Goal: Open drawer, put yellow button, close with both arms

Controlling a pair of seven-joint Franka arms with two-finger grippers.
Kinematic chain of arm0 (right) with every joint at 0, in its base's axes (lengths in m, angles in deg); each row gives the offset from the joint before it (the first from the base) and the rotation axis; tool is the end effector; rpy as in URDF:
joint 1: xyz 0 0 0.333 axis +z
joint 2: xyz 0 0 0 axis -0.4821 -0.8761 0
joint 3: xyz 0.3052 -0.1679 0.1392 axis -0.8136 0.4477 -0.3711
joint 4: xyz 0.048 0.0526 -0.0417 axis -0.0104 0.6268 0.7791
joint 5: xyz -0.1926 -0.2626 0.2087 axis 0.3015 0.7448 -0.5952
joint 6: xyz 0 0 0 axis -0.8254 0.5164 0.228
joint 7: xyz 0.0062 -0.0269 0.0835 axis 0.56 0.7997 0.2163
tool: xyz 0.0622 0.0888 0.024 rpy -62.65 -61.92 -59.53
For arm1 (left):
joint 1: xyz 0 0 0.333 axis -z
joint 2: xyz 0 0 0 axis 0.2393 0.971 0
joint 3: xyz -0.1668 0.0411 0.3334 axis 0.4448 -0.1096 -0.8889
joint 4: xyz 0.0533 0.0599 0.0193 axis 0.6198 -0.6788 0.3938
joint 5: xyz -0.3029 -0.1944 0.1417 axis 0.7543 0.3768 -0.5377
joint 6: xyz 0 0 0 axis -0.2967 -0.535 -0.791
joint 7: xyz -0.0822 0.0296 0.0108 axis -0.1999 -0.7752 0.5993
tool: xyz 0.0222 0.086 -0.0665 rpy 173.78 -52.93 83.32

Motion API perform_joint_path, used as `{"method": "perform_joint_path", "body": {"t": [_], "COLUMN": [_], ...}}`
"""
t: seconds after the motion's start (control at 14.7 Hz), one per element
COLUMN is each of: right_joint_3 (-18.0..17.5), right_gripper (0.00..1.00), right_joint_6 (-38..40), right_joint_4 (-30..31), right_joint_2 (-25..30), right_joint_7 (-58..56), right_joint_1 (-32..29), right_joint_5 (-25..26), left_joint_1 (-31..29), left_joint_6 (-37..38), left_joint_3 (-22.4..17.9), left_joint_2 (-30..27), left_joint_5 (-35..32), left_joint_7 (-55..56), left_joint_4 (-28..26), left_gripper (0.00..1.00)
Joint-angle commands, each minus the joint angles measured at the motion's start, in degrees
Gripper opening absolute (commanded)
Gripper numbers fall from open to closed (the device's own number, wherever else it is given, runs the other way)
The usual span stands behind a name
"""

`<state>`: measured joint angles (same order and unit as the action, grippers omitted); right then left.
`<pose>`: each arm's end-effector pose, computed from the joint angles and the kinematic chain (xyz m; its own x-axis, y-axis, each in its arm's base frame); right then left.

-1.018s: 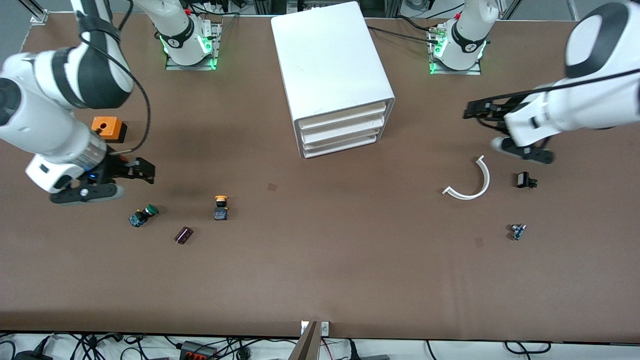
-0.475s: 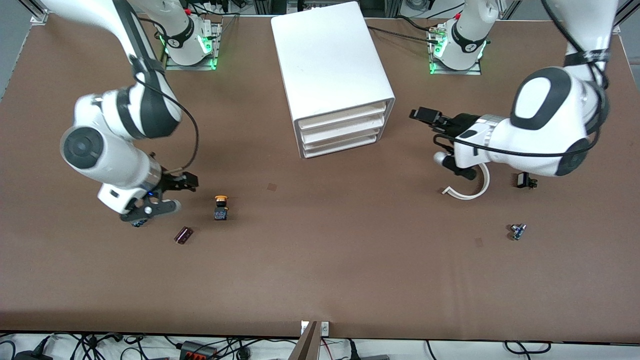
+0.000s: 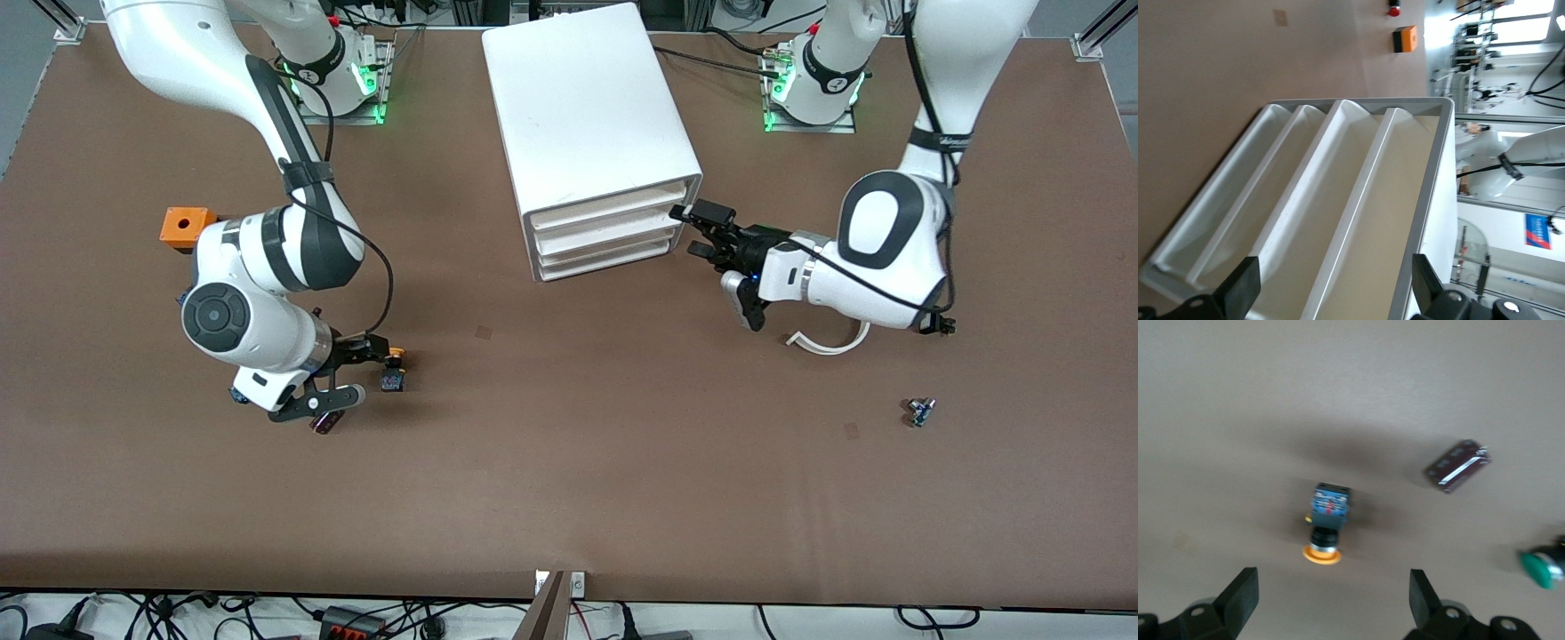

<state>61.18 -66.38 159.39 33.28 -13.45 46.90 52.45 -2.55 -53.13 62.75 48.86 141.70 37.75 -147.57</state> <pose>0.6977 0.1906 0.3430 0.9705 0.2228 -0.0921 0.2176 -0.9740 -0.0630 0.5544 -0.2367 0.3741 0.8557 -0.5141 -0.0597 -0.1643 -0.3793 0.9106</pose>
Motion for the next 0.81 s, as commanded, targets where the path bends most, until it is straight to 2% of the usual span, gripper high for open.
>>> {"method": "perform_joint_path", "body": {"t": [0.0,0.2,0.27,0.54,0.75], "right_joint_3": [0.25,0.25,0.25,0.25,0.25], "right_gripper": [1.0,1.0,1.0,1.0,0.95], "right_joint_6": [-2.62,-3.6,-3.6,-3.68,-3.95], "right_joint_4": [-1.52,-1.52,-1.52,-1.52,-1.52], "right_joint_2": [-3.98,-6.36,-7.06,-8.83,-9.53], "right_joint_7": [0.37,0.46,0.46,2.39,2.39], "right_joint_1": [0.2,0.91,0.99,1.7,1.7], "right_joint_5": [-2.16,-1.9,-2.16,-1.98,-2.07], "left_joint_1": [0.92,0.92,0.83,1.01,2.05], "left_joint_6": [-1.09,-1.01,-1.01,-0.83,-0.56], "left_joint_3": [0.22,0.22,0.22,0.22,0.57], "left_joint_2": [-0.51,0.55,0.55,1.51,1.86], "left_joint_5": [4.59,5.04,5.04,6.09,6.09], "left_joint_7": [-2.84,-8.63,-10.91,-17.6,-17.96], "left_joint_4": [-3.41,-4.46,-5.16,-6.31,-6.84], "left_gripper": [1.0,1.0,0.9,0.64,0.59]}}
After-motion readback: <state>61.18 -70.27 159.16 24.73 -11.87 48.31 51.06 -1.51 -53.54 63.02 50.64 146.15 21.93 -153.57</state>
